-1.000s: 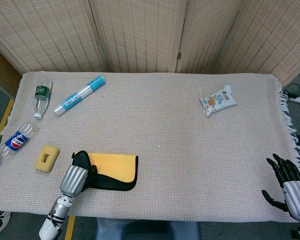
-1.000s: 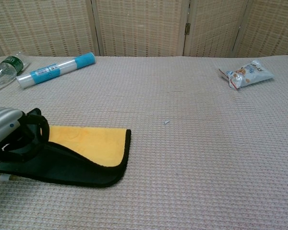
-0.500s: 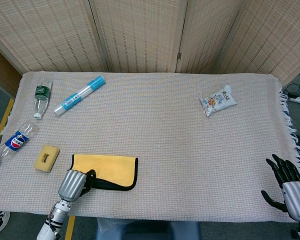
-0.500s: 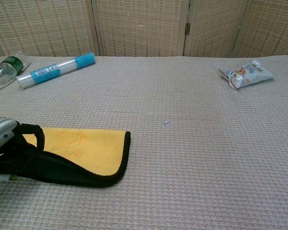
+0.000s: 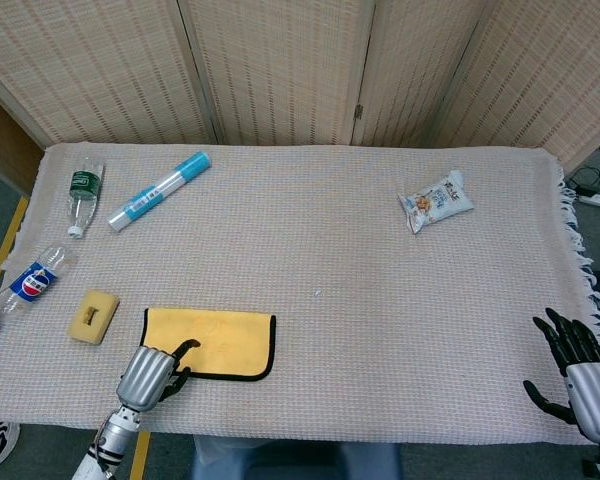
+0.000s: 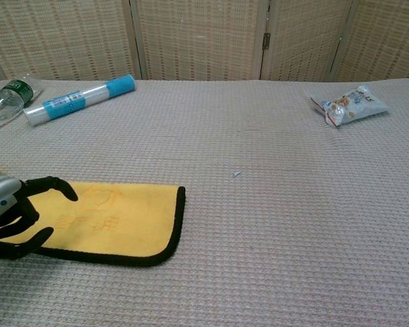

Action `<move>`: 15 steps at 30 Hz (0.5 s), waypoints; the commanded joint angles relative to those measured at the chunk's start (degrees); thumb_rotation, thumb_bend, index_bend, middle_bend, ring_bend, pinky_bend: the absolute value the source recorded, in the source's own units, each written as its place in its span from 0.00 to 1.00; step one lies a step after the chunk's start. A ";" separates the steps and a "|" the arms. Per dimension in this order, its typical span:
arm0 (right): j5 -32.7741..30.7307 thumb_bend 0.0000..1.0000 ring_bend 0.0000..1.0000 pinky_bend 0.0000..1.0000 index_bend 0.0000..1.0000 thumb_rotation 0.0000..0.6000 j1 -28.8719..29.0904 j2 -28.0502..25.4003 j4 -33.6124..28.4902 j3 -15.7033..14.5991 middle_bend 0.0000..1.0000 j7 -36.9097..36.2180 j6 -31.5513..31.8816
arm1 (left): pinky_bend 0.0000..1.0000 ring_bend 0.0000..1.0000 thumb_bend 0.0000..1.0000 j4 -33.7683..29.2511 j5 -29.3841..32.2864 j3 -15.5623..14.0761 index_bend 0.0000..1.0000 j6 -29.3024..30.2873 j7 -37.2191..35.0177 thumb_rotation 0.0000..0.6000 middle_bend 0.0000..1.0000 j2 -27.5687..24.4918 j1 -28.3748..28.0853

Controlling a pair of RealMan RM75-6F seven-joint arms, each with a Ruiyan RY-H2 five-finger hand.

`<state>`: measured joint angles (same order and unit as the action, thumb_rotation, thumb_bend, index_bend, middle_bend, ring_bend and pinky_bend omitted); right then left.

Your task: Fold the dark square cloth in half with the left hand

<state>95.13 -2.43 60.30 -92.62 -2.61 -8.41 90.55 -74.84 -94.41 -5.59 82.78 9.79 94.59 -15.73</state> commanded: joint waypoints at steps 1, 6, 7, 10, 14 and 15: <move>0.00 0.35 0.00 0.00 0.00 1.00 0.08 0.05 0.00 -0.03 0.00 0.10 -0.18 | 1.00 1.00 0.48 -1.70 -1.02 -0.44 0.34 0.89 1.08 1.00 1.00 -1.14 0.57; 0.19 0.35 0.00 0.00 0.00 1.00 0.05 0.09 -0.10 -0.09 0.00 0.12 -0.01 | 1.00 1.00 0.48 -4.08 -1.65 0.63 0.34 3.21 -0.46 1.00 1.00 -3.53 1.15; 0.30 0.35 0.00 0.00 0.00 1.00 0.00 0.07 -0.07 -0.11 0.00 0.04 0.15 | 1.00 1.00 0.48 -4.56 -2.27 0.90 0.34 4.59 -2.49 1.00 1.00 -4.41 1.30; 0.48 0.35 0.00 0.00 0.00 1.00 -0.20 0.00 0.12 -0.11 0.00 -0.11 0.68 | 1.00 0.96 0.46 -5.85 -4.14 1.35 0.31 9.96 -9.69 1.00 0.95 -9.16 2.44; 0.83 0.35 0.00 0.00 0.00 1.00 -0.41 0.05 0.37 -0.11 0.00 0.11 1.30 | 0.23 0.26 0.32 -9.78 0.16 -0.62 0.23 8.86 -10.04 1.00 0.33 -20.45 5.28; 0.97 0.35 0.00 0.00 0.00 1.00 -0.38 0.14 0.39 -0.19 0.00 0.41 1.20 | 0.12 0.17 0.30 -10.45 1.64 -0.19 0.21 9.35 -8.97 1.00 0.24 -21.98 6.08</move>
<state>95.98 -2.80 60.37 -92.28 -2.75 -8.18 91.80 -81.67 -96.48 -5.27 92.24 -0.65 80.64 -12.49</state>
